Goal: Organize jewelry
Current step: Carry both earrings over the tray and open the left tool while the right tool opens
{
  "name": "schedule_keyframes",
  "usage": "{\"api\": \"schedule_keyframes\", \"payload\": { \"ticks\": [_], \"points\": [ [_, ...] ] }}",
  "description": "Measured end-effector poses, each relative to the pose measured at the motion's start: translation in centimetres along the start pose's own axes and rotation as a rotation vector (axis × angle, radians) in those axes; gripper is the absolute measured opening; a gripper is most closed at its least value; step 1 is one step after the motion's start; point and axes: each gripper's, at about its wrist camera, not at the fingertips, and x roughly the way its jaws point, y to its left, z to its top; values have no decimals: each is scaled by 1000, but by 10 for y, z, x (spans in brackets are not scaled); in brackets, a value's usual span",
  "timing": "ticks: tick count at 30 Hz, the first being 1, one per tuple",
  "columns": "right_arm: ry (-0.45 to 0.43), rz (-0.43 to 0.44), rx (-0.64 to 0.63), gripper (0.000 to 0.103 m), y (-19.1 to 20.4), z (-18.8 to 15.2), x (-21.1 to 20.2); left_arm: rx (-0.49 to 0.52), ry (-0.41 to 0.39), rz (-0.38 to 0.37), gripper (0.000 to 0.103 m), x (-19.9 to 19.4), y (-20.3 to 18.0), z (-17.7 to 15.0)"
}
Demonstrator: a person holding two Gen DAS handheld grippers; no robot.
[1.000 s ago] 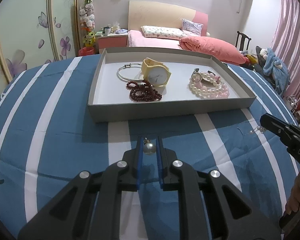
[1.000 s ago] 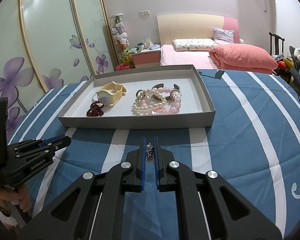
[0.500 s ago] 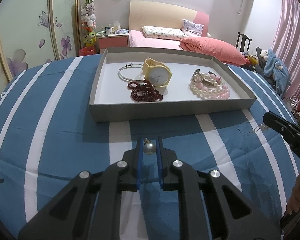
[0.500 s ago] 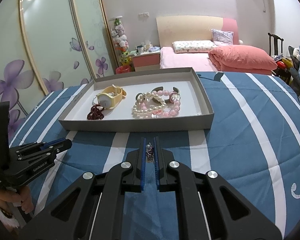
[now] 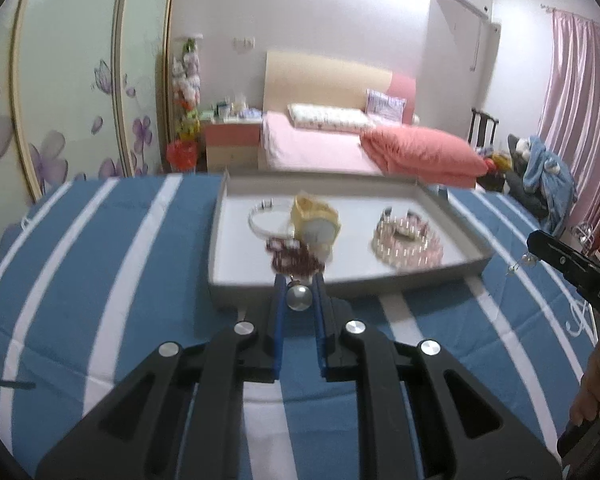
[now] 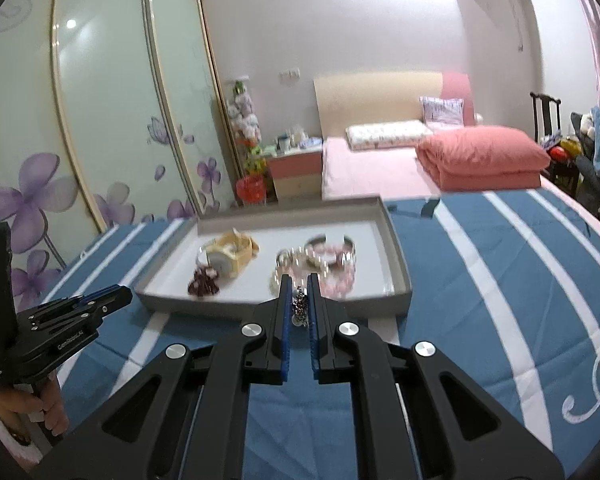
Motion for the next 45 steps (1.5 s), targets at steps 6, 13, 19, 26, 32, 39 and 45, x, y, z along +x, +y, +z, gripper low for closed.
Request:
{"api": "schedule_keyframes", "payload": {
  "ticks": [6, 13, 19, 26, 32, 39, 45],
  "points": [
    [-82, 10, -16, 8, 5, 18, -4, -5, -96, 4, 14, -13, -4, 20],
    [-164, 22, -36, 8, 14, 37, 2, -2, -169, 15, 14, -10, -9, 38],
    [-218, 17, -76, 8, 22, 48, 14, 18, -239, 29, 14, -7, -16, 53],
    [-220, 11, -84, 8, 21, 48, 36, 25, -240, 15, 14, 11, -21, 59],
    [-215, 4, -85, 8, 22, 49, 49, 31, -235, 1, 14, 24, -24, 61],
    [-211, 2, -84, 8, 23, 50, 56, 53, -233, -12, 14, 38, -26, 59],
    [-196, 7, -71, 8, 17, 49, 68, 53, -222, -12, 14, 48, -24, 57]
  ]
}}
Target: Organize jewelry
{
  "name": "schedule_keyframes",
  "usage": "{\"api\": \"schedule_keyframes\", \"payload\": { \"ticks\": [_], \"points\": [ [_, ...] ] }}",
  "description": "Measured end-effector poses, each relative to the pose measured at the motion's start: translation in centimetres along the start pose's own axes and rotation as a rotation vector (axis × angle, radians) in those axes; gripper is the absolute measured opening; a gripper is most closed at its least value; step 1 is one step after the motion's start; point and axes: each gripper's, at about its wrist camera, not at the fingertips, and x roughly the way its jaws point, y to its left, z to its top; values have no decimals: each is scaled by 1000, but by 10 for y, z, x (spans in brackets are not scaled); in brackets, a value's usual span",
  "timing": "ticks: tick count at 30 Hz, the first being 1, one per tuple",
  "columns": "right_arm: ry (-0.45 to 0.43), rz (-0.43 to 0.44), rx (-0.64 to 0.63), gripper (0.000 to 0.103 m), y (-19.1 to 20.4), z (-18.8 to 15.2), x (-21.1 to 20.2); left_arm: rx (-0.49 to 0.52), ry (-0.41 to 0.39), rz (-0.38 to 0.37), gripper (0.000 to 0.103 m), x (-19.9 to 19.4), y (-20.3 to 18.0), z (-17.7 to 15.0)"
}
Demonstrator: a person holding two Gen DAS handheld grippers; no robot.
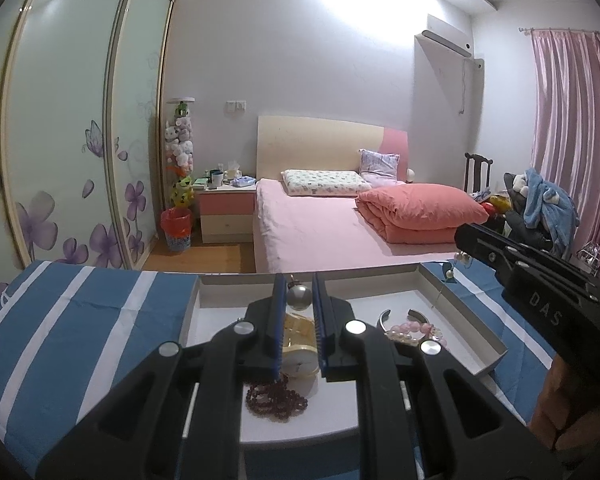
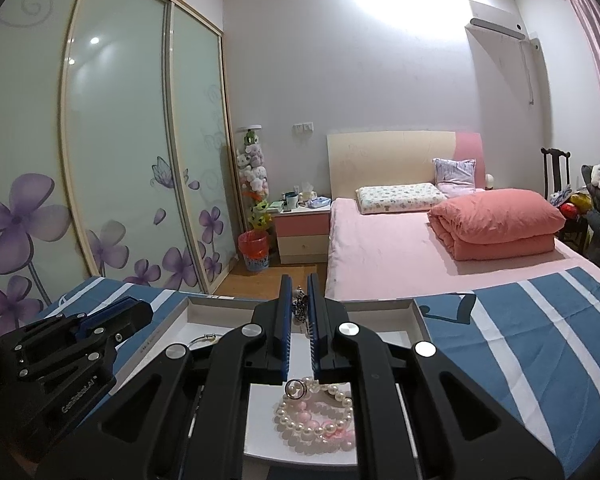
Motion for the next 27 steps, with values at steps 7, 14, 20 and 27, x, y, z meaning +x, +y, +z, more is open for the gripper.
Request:
{"api": "schedule_keyframes", "payload": {
  "ticks": [7, 14, 20, 27],
  "points": [
    [20, 9, 12, 9, -3, -4, 10, -2, 20, 3, 14, 12, 3, -3],
    [42, 12, 13, 9, -5, -7, 15, 5, 33, 5, 18, 20, 3, -4],
    [23, -4, 24, 50, -6, -6, 11, -11, 36, 13, 35, 23, 8, -5],
    [22, -6, 36, 50, -10, -6, 11, -26, 32, 19, 35, 22, 13, -5]
  ]
}}
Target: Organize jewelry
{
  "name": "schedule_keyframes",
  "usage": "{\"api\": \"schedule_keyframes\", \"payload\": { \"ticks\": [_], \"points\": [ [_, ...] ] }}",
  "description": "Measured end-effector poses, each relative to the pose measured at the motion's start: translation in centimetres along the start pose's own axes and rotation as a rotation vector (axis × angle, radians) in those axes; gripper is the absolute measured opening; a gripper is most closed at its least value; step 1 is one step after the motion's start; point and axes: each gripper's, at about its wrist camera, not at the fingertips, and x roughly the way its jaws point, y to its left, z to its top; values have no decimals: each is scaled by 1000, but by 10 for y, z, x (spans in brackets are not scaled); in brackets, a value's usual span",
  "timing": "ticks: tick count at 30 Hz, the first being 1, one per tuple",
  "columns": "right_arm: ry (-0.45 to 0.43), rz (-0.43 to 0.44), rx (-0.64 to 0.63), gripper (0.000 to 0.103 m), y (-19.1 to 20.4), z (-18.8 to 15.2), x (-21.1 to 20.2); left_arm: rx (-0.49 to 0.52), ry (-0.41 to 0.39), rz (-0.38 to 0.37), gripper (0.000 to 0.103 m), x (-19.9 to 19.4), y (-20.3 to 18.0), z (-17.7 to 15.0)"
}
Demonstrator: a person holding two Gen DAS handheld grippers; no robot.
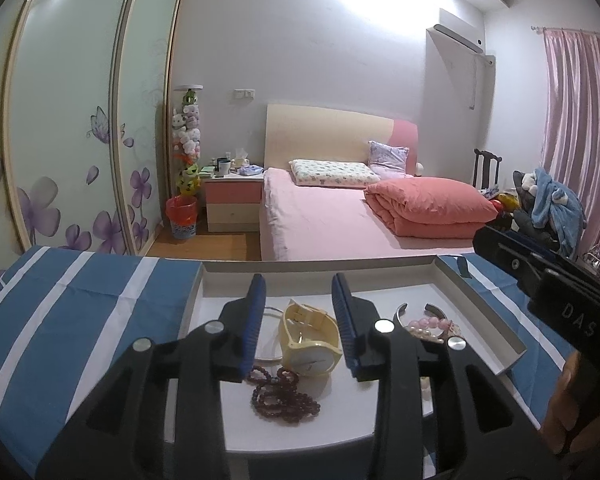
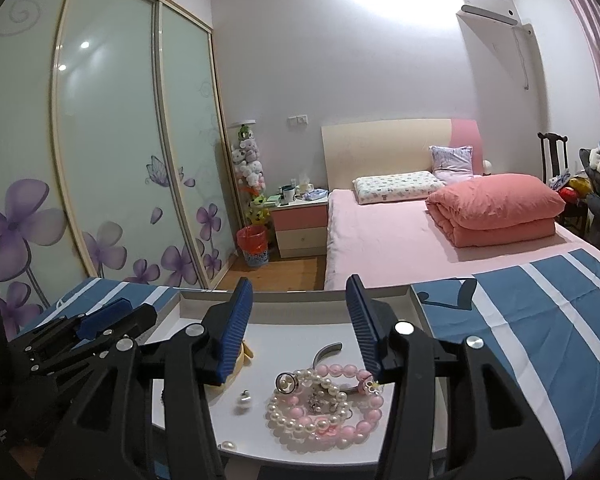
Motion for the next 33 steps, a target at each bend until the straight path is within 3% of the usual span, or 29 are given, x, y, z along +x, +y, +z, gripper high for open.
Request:
{"api": "schedule_keyframes", "payload": {
  "ticks": [18, 22, 30, 33],
  "points": [
    [-2, -13, 1, 50, 3, 0, -14, -7, -17, 21, 35, -25, 5, 1],
    [2, -17, -7, 50, 6, -4, -26, -16, -22, 25, 40, -39, 7, -1],
    [28, -34, -1, 74, 10, -20, -50, -19, -20, 19, 50, -69, 13, -11],
    [37, -30, 5, 78, 10, -28, -61, -26, -15, 16, 54, -83, 15, -18]
  ]
}}
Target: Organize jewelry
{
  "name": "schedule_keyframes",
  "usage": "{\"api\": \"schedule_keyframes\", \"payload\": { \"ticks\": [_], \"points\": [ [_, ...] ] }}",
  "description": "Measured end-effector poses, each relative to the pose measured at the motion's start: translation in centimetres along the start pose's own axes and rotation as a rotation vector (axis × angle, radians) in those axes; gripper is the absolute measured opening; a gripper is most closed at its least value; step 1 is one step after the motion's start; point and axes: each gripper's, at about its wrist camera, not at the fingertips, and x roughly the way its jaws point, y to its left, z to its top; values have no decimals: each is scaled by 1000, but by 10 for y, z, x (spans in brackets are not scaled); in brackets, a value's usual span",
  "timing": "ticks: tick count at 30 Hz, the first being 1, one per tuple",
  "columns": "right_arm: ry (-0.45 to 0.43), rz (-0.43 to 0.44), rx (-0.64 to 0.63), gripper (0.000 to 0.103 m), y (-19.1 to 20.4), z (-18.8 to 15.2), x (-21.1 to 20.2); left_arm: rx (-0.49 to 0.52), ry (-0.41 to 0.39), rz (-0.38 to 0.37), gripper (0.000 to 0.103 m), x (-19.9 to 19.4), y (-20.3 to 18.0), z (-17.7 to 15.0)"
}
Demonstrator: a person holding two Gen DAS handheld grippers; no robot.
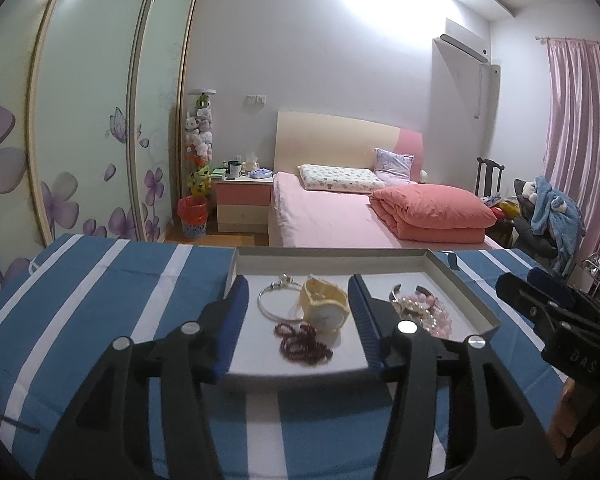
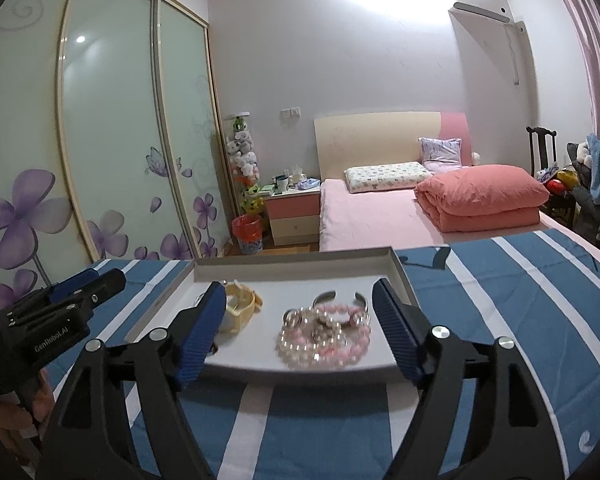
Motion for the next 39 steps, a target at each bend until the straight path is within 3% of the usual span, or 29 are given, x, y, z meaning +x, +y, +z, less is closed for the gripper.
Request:
{"api": "schedule_keyframes", "payload": {
  "ticks": [15, 23, 31, 39],
  "points": [
    [51, 1, 40, 93, -5, -27, -37, -31, 31, -15, 68, -46, 15, -31],
    [71, 2, 54, 101, -5, -41, -52, -23, 12, -4, 82, -69, 13, -45],
    [79, -19, 49, 101, -1, -51, -66, 12, -19, 3, 94, -91, 9, -55],
    [61, -29, -24, 101, 13, -57, -81, -18, -11, -14, 99, -99, 13, -60]
  ]
}}
